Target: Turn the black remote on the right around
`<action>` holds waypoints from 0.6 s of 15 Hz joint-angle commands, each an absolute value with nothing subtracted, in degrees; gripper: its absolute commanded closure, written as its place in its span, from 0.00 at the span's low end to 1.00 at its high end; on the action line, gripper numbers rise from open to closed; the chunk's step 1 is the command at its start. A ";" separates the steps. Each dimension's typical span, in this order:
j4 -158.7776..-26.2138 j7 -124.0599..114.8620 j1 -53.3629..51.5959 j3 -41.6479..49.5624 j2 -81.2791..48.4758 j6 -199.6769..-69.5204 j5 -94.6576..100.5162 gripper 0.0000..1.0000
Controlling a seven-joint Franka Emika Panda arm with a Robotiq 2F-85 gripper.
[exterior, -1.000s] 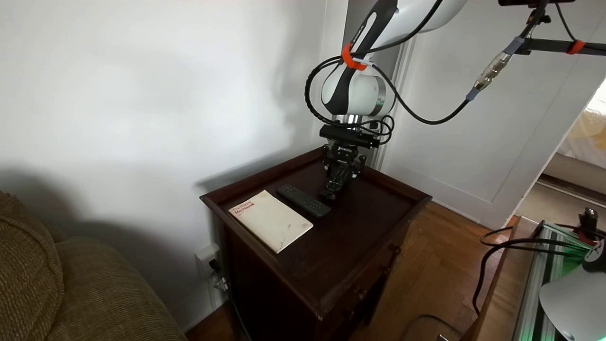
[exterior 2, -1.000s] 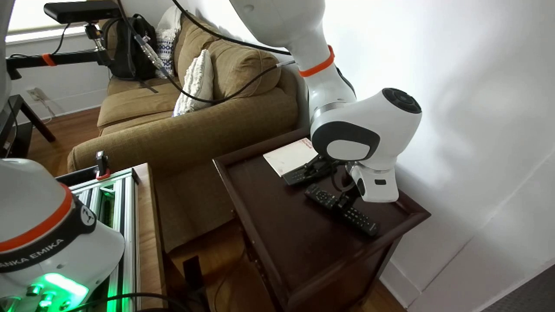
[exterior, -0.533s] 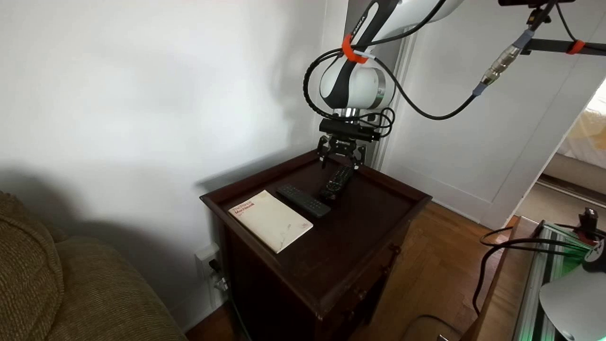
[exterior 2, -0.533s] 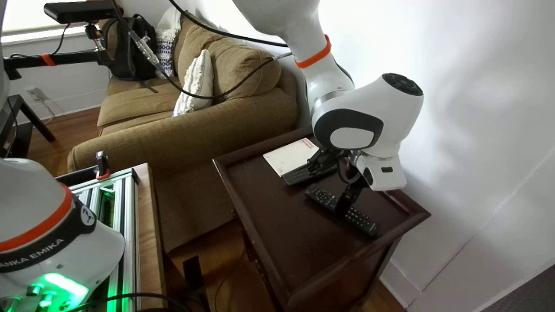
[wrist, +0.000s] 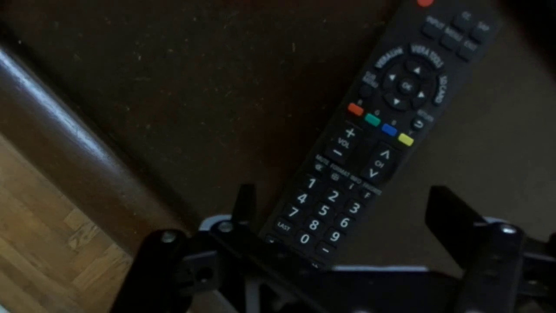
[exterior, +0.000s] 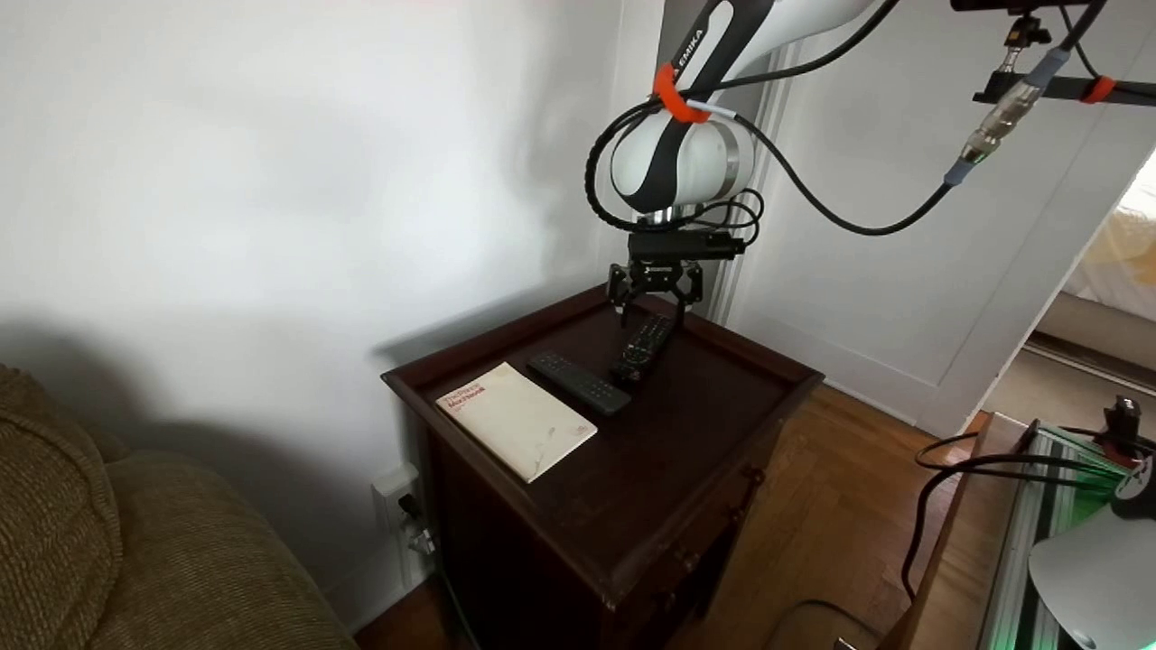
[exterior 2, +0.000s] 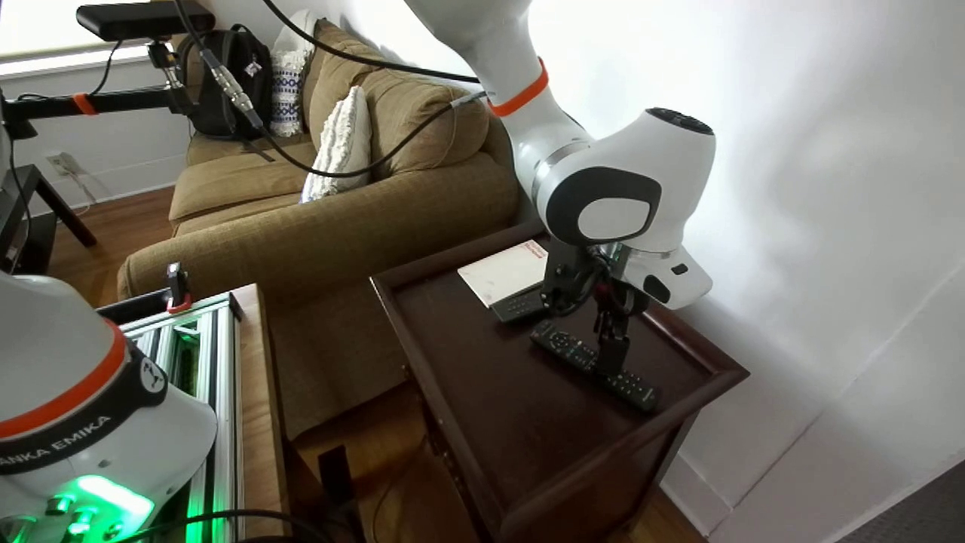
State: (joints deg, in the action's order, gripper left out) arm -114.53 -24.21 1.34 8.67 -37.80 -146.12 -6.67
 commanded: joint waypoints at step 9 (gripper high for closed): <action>-123.23 -2.50 -0.06 9.09 -29.94 -146.23 8.36 0.00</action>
State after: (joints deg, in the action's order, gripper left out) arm -119.43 -6.46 0.61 8.50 -33.63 -146.12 3.36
